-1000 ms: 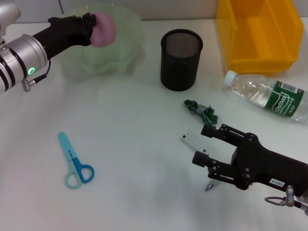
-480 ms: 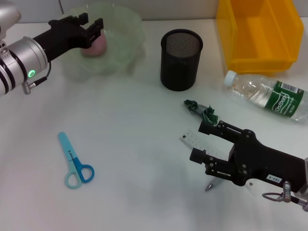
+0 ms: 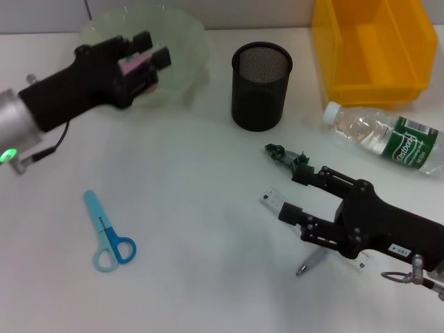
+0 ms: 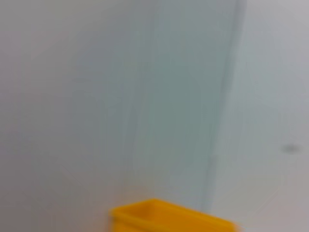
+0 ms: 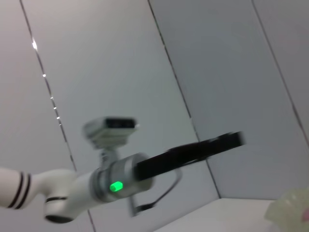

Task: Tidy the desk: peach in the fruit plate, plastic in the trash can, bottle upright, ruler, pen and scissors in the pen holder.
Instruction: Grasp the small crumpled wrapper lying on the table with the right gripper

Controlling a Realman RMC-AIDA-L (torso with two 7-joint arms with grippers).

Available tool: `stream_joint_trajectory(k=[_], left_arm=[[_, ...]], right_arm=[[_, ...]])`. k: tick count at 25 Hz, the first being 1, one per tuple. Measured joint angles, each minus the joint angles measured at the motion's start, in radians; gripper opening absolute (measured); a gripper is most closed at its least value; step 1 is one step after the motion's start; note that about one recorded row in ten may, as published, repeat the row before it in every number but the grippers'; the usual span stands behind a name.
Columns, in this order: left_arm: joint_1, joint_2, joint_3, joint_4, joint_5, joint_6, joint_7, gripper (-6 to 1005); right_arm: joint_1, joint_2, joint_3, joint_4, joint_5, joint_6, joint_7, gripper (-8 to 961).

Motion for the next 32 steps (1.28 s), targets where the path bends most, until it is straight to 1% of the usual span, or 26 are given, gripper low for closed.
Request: stream_joint_trajectory(k=[2, 3, 6, 7, 8, 9, 10, 11, 12, 13, 15, 16, 17, 19, 20, 21, 24, 25, 27, 29, 30, 31, 32], left_arm=[[0.043, 0.016, 0.002, 0.028, 0.044, 0.124, -0.015, 450], [0.053, 0.027, 0.003, 0.036, 0.070, 0.173, -0.029, 453], [0.062, 0.062, 0.003, 0.044, 0.177, 0.306, -0.100, 462], [0.058, 0.079, 0.002, 0.049, 0.256, 0.388, -0.146, 465], [0.056, 0.082, 0.000, 0.051, 0.280, 0.409, -0.155, 469], [0.056, 0.082, 0.000, 0.051, 0.280, 0.409, -0.155, 472], [0.054, 0.079, -0.005, 0.057, 0.335, 0.445, -0.172, 475], [0.054, 0.079, -0.005, 0.057, 0.335, 0.445, -0.172, 478], [0.053, 0.067, -0.009, 0.059, 0.360, 0.449, -0.189, 481], [0.053, 0.067, -0.009, 0.059, 0.360, 0.449, -0.189, 484], [0.054, 0.052, -0.010, 0.064, 0.374, 0.440, -0.191, 490], [0.054, 0.052, -0.010, 0.064, 0.374, 0.440, -0.191, 493], [0.053, 0.044, -0.008, 0.065, 0.379, 0.439, -0.168, 496], [0.053, 0.043, -0.005, 0.065, 0.380, 0.438, -0.157, 502], [0.051, 0.041, -0.001, 0.065, 0.381, 0.436, -0.137, 505], [0.051, 0.041, -0.001, 0.065, 0.381, 0.436, -0.137, 547], [0.049, 0.040, -0.005, 0.065, 0.382, 0.424, -0.131, 673], [0.047, 0.040, -0.006, 0.066, 0.382, 0.413, -0.131, 715], [0.045, 0.040, -0.006, 0.066, 0.382, 0.408, -0.131, 749], [0.039, 0.040, -0.003, 0.067, 0.386, 0.400, -0.130, 784], [0.033, 0.040, -0.005, 0.067, 0.402, 0.395, -0.130, 801], [0.033, 0.040, -0.005, 0.067, 0.402, 0.395, -0.130, 801], [0.027, 0.039, -0.008, 0.067, 0.415, 0.391, -0.129, 801]], right_arm=[[-0.005, -0.001, 0.009, 0.000, 0.006, 0.000, 0.001, 760], [-0.007, -0.002, 0.014, 0.000, 0.007, 0.000, 0.001, 760], [-0.012, -0.003, 0.044, 0.000, 0.008, 0.000, 0.004, 759], [-0.013, -0.004, 0.056, -0.003, 0.008, 0.003, 0.015, 759], [-0.013, -0.005, 0.060, -0.005, 0.008, 0.006, 0.022, 759], [-0.013, -0.005, 0.060, -0.005, 0.008, 0.006, 0.022, 759], [-0.010, -0.005, 0.062, -0.015, 0.008, 0.019, 0.046, 759], [-0.010, -0.005, 0.062, -0.015, 0.008, 0.019, 0.046, 759], [-0.008, -0.006, 0.062, -0.025, 0.007, 0.034, 0.063, 759], [-0.008, -0.006, 0.062, -0.025, 0.007, 0.034, 0.063, 759], [-0.007, -0.007, 0.063, -0.035, 0.007, 0.050, 0.071, 760], [-0.007, -0.007, 0.063, -0.035, 0.007, 0.050, 0.071, 760], [-0.007, -0.007, 0.063, -0.039, 0.007, 0.056, 0.075, 760], [-0.006, -0.007, 0.064, -0.048, 0.008, 0.070, 0.092, 760], [-0.004, -0.007, 0.062, -0.074, 0.004, 0.099, 0.159, 760], [-0.004, -0.007, 0.062, -0.074, 0.004, 0.099, 0.159, 760], [-0.002, -0.007, 0.060, -0.118, 0.000, 0.136, 0.247, 760], [-0.007, -0.007, 0.067, -0.148, 0.001, 0.144, 0.276, 760], [-0.009, -0.007, 0.070, -0.163, 0.002, 0.147, 0.291, 760], [-0.011, -0.007, 0.076, -0.220, -0.006, 0.168, 0.365, 760], [-0.009, -0.008, 0.077, -0.297, -0.045, 0.202, 0.471, 759], [-0.009, -0.008, 0.077, -0.297, -0.045, 0.202, 0.471, 759], [-0.004, -0.009, 0.077, -0.390, -0.115, 0.224, 0.585, 759]])
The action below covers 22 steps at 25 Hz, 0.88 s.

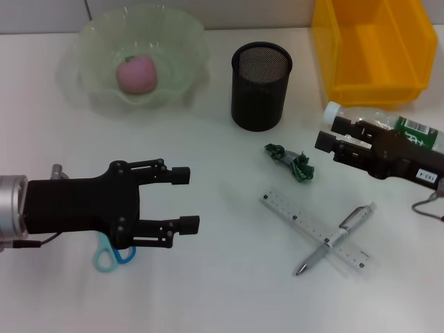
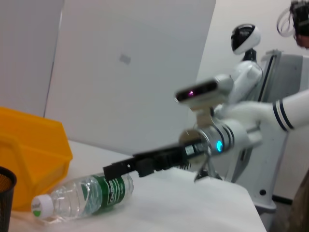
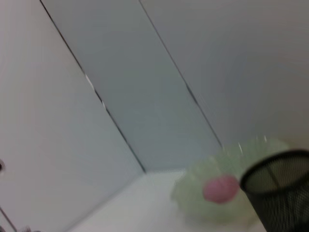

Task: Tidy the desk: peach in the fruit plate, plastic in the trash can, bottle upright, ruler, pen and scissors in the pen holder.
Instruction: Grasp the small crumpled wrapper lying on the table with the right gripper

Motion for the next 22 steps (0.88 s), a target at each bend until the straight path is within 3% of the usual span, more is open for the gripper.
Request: stream_joint_trajectory(k=[1, 3, 4, 5, 8, 17, 22], left_arm=[[-0.004, -0.001, 0.000, 0.000, 0.007, -0.003, 0.000, 801], [-0.015, -0.003, 0.003, -0.001, 0.019, -0.014, 0.000, 801], [-0.017, -0.004, 0.004, -0.001, 0.020, -0.017, 0.000, 801], [-0.018, -0.005, 0.006, -0.001, 0.020, -0.019, 0.000, 801], [-0.019, -0.007, 0.006, -0.001, 0.020, -0.023, 0.000, 800], [-0.013, -0.009, 0.006, -0.001, 0.021, -0.034, -0.002, 800], [-0.012, -0.009, 0.005, -0.001, 0.021, -0.037, -0.001, 800]], right_arm=[[0.000, 0.000, 0.000, 0.000, 0.000, 0.000, 0.000, 759], [0.021, 0.000, 0.000, -0.191, -0.164, 0.008, 0.218, 759], [0.021, 0.000, 0.000, -0.191, -0.164, 0.008, 0.218, 759], [0.047, -0.001, -0.003, -0.317, -0.269, -0.004, 0.357, 759], [0.098, -0.005, -0.008, -0.430, -0.411, -0.024, 0.507, 759], [0.268, -0.001, -0.017, -0.478, -0.747, -0.037, 0.714, 760], [0.336, 0.002, -0.110, -0.465, -0.860, -0.006, 0.818, 759]])
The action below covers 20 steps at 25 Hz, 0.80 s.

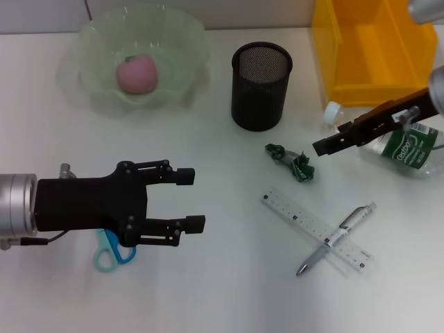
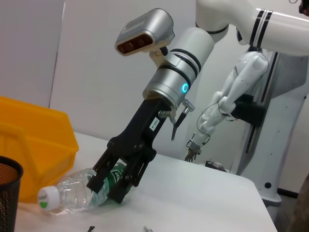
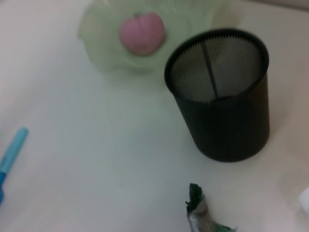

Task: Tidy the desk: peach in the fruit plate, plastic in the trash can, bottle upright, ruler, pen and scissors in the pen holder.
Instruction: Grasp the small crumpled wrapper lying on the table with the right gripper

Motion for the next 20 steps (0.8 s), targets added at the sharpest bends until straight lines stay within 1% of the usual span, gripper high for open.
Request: stream_joint_trajectory(k=[1, 3, 4, 6, 13, 20], left_arm=[[-0.001, 0.000, 0.000, 0.000, 0.000, -0.006, 0.000, 800], [-0.001, 0.000, 0.001, 0.000, 0.000, -0.016, 0.000, 800], [-0.001, 0.000, 0.001, 0.000, 0.000, -0.016, 0.000, 800], [-0.001, -0.001, 0.001, 0.000, 0.000, -0.023, 0.000, 799], [-0.002, -0.003, 0.001, -0.004, 0.000, -0.037, 0.000, 799], [-0.006, -0.006, -0.003, -0.005, 0.021, -0.045, 0.000, 799]], right_arm=[[0.005, 0.002, -0.048, 0.005, -0.007, 0.028, 0.027, 759], [0.006, 0.005, -0.112, 0.015, -0.007, 0.065, 0.055, 759], [0.006, 0.005, -0.112, 0.015, -0.007, 0.065, 0.055, 759], [0.013, 0.005, -0.182, 0.040, -0.005, 0.106, 0.084, 760], [0.020, 0.009, -0.238, 0.071, 0.021, 0.158, 0.092, 760], [0.037, 0.008, -0.258, 0.116, 0.038, 0.207, 0.093, 759]])
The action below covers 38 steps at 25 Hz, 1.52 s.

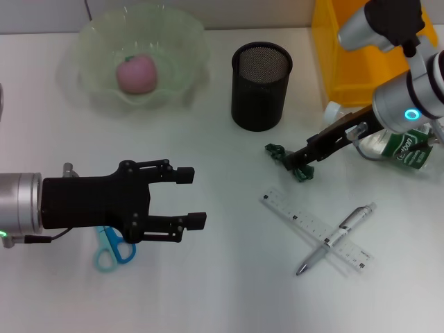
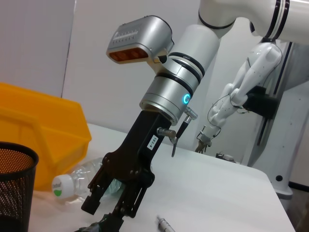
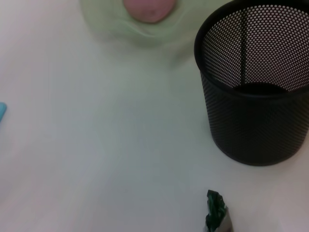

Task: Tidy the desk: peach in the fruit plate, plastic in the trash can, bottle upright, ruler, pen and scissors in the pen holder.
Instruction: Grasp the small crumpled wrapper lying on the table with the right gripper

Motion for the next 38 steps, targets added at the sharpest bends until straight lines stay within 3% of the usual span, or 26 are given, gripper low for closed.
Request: stream_joint_trajectory(k=[17, 23, 27, 34, 38], left_arm=[[-0.002, -0.005, 0.004, 0.005, 0.005, -0.025, 0.000, 798], [-0.002, -0.005, 0.004, 0.005, 0.005, -0.034, 0.000, 798], [-0.002, -0.005, 0.004, 0.005, 0.005, -0.038, 0.000, 797], [-0.003, -0.005, 0.004, 0.005, 0.005, -0.045, 0.000, 797], [-0.004, -0.005, 0.004, 0.005, 0.005, -0.047, 0.000, 797]], right_arm=[[0.050, 0.000, -0.023, 0.094, 0.000, 0.068, 0.001, 760], [0.057, 0.000, -0.023, 0.111, 0.000, 0.068, -0.001, 690], [0.059, 0.000, -0.023, 0.115, -0.002, 0.070, -0.002, 562], [0.060, 0.000, -0.037, 0.115, -0.007, 0.074, -0.006, 552], [0.060, 0.000, -0.067, 0.115, -0.008, 0.076, -0.008, 418]])
